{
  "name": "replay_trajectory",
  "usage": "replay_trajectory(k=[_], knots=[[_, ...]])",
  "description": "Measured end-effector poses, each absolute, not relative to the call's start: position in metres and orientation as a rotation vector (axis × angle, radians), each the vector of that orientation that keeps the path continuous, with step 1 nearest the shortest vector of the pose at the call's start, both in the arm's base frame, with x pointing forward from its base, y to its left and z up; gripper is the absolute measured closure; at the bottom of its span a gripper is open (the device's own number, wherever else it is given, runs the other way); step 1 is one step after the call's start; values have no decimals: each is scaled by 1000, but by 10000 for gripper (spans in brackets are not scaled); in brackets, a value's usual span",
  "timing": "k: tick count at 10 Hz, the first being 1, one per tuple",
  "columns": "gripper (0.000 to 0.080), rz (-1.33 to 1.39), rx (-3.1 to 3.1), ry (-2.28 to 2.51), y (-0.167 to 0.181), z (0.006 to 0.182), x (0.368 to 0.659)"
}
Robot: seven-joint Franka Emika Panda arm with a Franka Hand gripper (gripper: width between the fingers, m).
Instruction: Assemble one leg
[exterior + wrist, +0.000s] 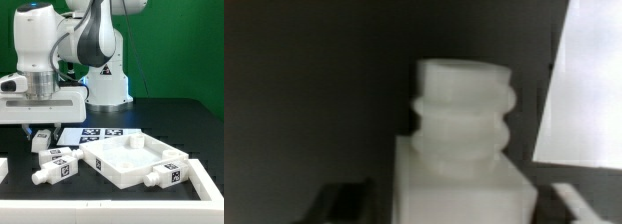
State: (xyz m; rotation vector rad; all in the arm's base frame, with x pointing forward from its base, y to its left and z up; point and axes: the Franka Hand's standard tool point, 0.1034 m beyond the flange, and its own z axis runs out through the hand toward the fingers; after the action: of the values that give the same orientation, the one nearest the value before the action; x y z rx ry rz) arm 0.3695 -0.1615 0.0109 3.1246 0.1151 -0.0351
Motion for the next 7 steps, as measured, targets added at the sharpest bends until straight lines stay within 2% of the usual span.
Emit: replay_trajectory(k=[1, 2, 3, 5, 7], knots=[[316, -39, 3128, 107, -160, 11, 370], [187, -66, 3160, 65, -145, 22, 379], [161, -72, 3186, 59, -131, 38, 394], [152, -104, 3219, -89, -96, 67, 436], [151, -96, 3210, -307, -57, 87, 475]])
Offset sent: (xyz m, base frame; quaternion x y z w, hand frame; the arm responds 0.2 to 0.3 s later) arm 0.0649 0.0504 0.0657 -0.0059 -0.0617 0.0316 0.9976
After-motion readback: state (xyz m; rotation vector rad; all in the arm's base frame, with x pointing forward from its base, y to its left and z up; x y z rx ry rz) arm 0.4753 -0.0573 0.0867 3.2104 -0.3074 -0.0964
